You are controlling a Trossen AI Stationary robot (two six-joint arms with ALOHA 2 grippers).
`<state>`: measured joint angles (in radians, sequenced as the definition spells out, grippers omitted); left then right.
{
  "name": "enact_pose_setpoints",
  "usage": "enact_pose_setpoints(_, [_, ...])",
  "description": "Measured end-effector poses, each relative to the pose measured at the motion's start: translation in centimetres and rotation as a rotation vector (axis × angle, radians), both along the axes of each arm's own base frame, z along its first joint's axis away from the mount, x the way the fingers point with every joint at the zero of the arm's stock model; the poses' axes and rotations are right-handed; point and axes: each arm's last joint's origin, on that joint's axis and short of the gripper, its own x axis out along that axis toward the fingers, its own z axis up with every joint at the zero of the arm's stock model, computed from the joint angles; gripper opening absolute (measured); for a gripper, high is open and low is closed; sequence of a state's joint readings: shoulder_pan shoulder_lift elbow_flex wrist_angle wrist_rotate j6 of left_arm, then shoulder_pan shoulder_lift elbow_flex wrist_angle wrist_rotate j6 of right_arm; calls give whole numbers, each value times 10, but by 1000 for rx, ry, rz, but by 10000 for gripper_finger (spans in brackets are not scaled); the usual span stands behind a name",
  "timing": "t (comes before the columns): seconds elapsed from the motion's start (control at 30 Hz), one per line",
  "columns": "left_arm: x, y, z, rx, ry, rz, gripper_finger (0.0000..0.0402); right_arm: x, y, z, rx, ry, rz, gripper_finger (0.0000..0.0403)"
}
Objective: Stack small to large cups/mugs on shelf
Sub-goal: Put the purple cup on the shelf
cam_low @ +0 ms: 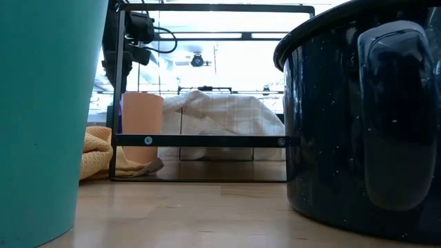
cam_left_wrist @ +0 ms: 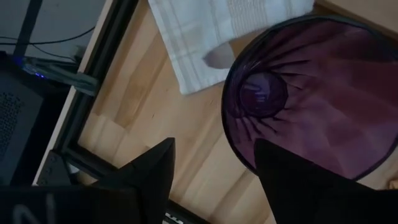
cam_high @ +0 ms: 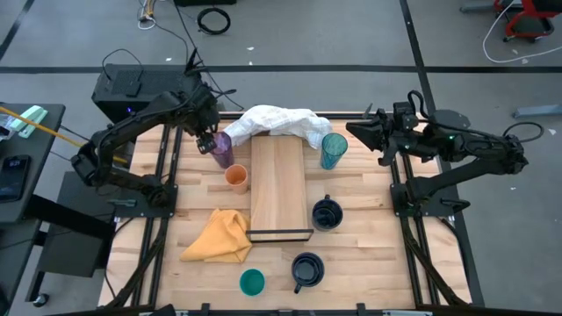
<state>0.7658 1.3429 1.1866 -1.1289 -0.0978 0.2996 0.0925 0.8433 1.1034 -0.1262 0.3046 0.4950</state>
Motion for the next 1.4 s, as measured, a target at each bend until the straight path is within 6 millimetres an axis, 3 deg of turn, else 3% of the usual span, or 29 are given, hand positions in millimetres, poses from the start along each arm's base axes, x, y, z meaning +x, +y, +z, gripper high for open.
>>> enact_pose_setpoints(0.47, [1,1,0,-1,-19,14,254,0,0,0,2,-1,0,52])
enact_pose_setpoints(1.4, [2,0,1,-30,-61,36,242,0,0,0,-4,0,-1,52])
